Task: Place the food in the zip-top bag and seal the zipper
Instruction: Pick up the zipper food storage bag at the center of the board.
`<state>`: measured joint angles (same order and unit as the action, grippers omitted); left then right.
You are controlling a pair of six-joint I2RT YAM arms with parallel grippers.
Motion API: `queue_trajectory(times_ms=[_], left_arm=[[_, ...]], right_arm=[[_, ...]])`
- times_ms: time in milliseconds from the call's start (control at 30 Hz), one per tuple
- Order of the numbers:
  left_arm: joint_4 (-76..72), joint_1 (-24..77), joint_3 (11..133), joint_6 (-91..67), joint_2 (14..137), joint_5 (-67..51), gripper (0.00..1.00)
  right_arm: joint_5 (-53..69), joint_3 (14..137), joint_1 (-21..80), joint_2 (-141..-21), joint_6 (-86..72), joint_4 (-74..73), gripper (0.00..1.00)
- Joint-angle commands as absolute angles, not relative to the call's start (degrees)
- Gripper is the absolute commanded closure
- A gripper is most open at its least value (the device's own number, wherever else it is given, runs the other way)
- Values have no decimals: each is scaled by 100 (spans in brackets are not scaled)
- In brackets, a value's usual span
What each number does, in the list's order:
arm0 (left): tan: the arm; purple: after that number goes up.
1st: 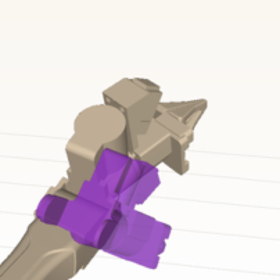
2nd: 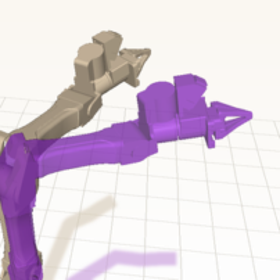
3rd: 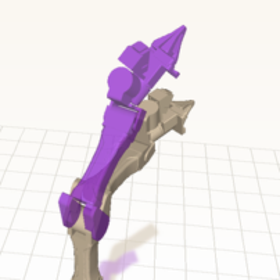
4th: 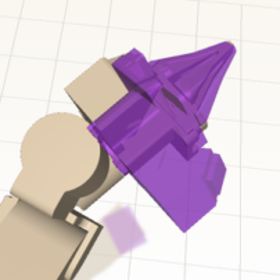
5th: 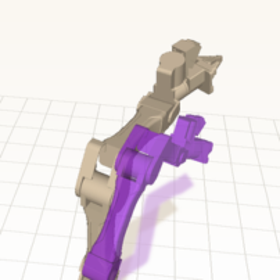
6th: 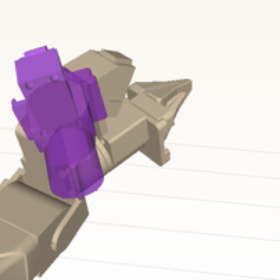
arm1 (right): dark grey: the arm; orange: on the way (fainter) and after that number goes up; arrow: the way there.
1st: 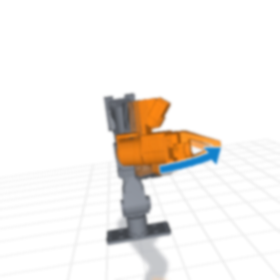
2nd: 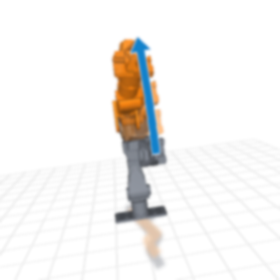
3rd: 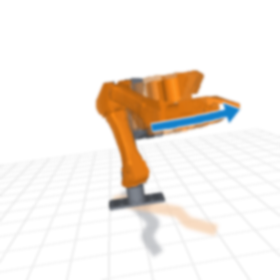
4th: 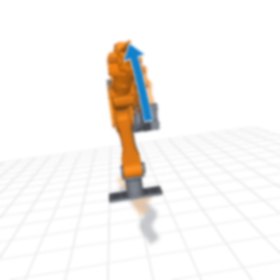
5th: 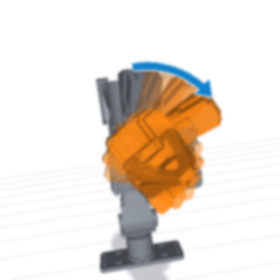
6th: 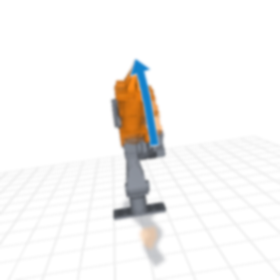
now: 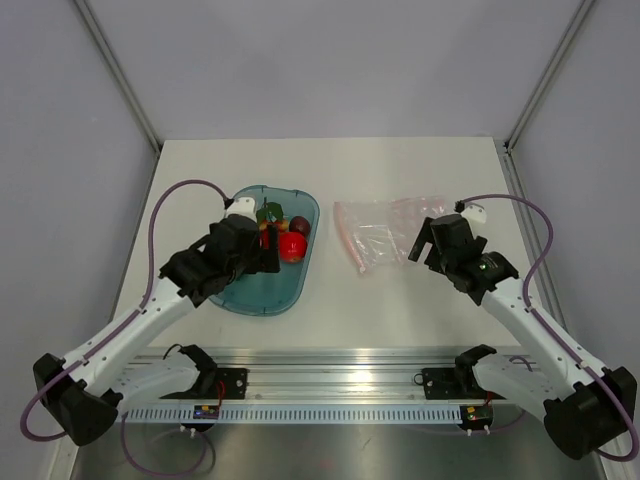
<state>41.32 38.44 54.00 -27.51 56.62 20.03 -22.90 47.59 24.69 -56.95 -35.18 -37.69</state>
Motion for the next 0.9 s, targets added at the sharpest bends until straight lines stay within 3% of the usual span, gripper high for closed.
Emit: queue_trajectory(times_ms=[0,200,633,867], left_arm=[[4306,3527,5853,-2786,5897,2225,1],[4412,1972,6195,-2786,6213,1372,1],[4544,1424,6566,-2619,7163,1337,1],[4412,1021,6355,-2610,7233,1082,1]], right_arm=[[-2119,4562,2452,-5388,-3437,-3367,1],[-1881,4456,2443,-5273,-3314,-3243,1],[-1354,4824,2539,-5501,-2778,-3085,1],[-2837,6221,4102,-7281,-2058,-3480,1]])
